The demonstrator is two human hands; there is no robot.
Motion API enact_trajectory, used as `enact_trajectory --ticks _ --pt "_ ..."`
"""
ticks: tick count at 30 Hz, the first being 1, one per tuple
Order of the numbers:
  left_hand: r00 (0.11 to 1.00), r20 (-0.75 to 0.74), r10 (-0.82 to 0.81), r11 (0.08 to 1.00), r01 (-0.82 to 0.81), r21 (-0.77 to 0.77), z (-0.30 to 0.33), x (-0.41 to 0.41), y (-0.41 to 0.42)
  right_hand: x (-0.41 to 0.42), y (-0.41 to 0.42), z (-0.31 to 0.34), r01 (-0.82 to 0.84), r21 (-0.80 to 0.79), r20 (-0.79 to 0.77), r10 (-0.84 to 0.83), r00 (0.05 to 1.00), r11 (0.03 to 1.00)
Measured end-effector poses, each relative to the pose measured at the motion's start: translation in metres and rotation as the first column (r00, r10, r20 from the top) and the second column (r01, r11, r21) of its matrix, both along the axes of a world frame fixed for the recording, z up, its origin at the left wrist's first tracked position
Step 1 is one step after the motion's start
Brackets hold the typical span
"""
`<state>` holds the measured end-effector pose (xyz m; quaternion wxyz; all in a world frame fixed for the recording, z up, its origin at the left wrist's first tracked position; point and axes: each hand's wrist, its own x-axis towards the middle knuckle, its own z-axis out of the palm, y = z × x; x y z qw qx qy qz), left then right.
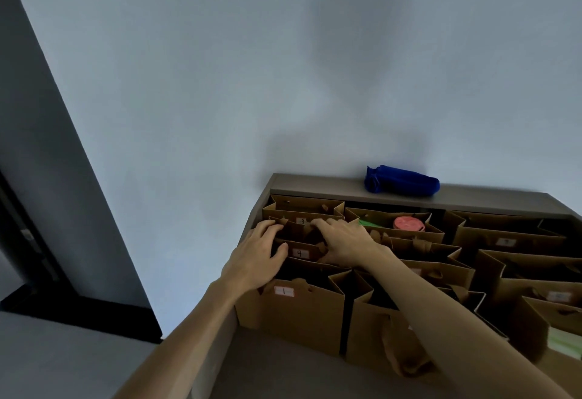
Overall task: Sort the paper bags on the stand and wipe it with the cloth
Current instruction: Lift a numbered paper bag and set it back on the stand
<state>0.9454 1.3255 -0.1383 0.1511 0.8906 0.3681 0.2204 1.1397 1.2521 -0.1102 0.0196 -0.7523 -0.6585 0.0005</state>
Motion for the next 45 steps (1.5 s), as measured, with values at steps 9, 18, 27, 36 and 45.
enact_trajectory --ticks 9,18,27,36,45 --pt "0.984 0.176 -0.006 1.000 0.002 0.020 -0.001 0.003 0.006 -0.007 0.002 0.005 -0.055 0.071 -0.221 0.069 0.973 0.996" --pt "0.957 0.290 0.003 1.000 0.005 -0.028 0.001 0.001 0.008 -0.001 -0.001 0.007 -0.034 0.082 -0.312 0.058 0.948 0.996" --pt "0.807 0.590 0.024 0.925 0.206 -0.319 0.036 -0.004 0.007 0.012 -0.014 0.075 -0.042 0.242 -0.368 0.132 0.921 0.969" --pt "0.752 0.659 0.012 0.881 0.304 -0.363 0.091 -0.004 0.007 0.016 -0.042 0.134 -0.048 0.486 -0.362 0.251 0.898 0.873" --pt "0.732 0.679 -0.057 0.867 0.373 -0.329 0.106 -0.014 -0.001 0.010 -0.065 0.152 -0.034 0.519 -0.399 0.277 0.874 0.854"
